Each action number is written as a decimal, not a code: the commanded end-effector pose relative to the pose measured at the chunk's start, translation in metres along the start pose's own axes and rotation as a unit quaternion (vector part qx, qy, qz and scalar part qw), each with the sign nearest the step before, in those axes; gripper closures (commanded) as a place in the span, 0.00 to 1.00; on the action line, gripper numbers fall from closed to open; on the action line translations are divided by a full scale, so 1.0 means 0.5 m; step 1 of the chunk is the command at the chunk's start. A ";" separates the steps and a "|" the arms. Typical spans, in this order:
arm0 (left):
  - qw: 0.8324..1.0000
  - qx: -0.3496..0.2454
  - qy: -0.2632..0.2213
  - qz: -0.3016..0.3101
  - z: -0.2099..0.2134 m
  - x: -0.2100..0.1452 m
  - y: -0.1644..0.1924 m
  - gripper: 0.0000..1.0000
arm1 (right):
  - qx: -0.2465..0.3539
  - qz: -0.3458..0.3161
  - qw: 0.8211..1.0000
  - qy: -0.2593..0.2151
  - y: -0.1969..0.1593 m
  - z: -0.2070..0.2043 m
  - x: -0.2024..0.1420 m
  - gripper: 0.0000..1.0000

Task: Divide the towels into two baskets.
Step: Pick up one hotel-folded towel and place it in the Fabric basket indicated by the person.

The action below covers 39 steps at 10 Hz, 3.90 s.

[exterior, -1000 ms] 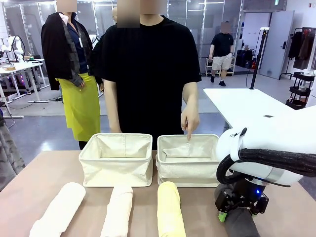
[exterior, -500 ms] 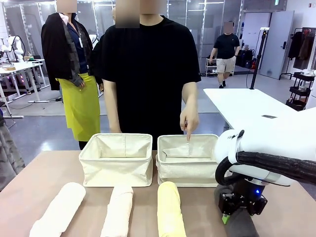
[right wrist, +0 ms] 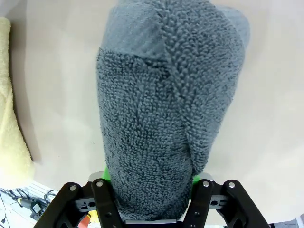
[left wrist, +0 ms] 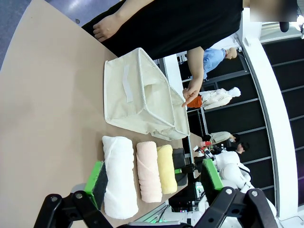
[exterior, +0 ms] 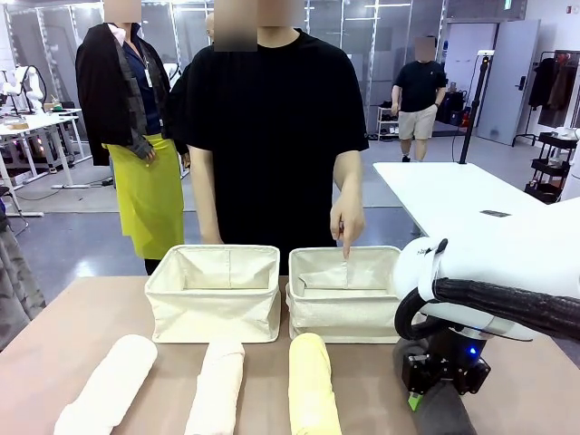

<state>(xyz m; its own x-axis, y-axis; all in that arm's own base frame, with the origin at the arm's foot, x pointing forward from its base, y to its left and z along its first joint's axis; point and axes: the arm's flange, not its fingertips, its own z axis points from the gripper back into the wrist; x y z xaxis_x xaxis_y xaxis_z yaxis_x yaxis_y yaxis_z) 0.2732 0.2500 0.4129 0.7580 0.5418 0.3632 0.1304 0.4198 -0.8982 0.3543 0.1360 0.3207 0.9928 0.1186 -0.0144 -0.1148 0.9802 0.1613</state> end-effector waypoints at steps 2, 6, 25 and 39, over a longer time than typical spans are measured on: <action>1.000 -0.004 -0.004 -0.002 0.004 0.001 -0.001 0.00 | 0.003 -0.001 1.000 0.003 -0.001 -0.004 0.000 0.41; 1.000 -0.004 -0.004 -0.002 0.004 0.001 -0.001 0.00 | -0.042 0.141 0.989 0.010 0.007 0.142 -0.007 0.41; 1.000 -0.004 -0.004 -0.002 0.004 0.001 -0.001 0.00 | -0.151 0.712 0.686 0.001 0.206 0.398 0.362 0.41; 1.000 -0.004 -0.004 -0.002 0.004 0.001 -0.001 0.00 | -0.114 0.753 0.646 0.043 0.224 0.154 0.652 0.41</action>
<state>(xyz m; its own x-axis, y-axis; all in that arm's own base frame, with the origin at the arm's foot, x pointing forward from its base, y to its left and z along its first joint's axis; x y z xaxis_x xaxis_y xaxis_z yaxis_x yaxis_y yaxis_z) 0.2739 0.2497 0.4128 0.7589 0.5408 0.3626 0.1298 0.4201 -0.8982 0.6597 0.2714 0.4058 -0.2252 0.9714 -0.0759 -0.9702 -0.2307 -0.0742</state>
